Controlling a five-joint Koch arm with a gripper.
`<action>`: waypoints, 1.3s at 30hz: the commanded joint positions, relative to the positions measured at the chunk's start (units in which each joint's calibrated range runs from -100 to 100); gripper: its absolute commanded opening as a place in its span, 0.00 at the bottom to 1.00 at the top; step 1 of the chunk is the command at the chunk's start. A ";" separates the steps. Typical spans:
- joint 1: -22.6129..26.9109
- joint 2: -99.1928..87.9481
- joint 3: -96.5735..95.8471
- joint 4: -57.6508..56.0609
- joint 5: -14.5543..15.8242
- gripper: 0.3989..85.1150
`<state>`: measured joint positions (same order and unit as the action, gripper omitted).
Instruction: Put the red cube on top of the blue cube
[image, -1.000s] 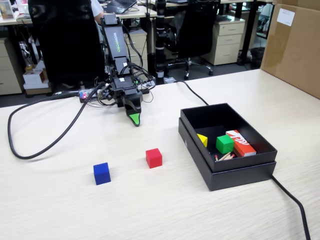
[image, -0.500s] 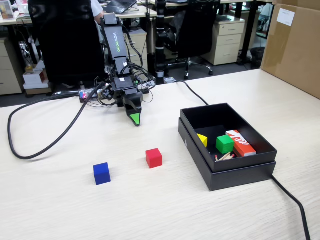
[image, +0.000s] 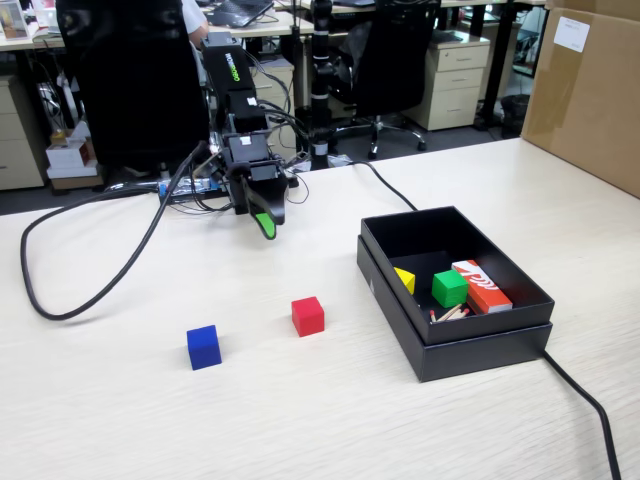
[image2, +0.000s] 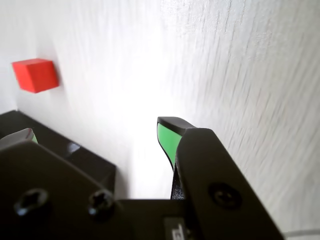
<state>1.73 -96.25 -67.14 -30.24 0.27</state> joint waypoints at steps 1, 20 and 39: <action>0.39 1.87 10.57 -12.31 0.00 0.56; -0.39 51.21 65.14 -42.20 0.49 0.55; -0.93 94.24 96.15 -42.20 0.88 0.55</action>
<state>0.90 -3.69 23.78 -72.36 1.20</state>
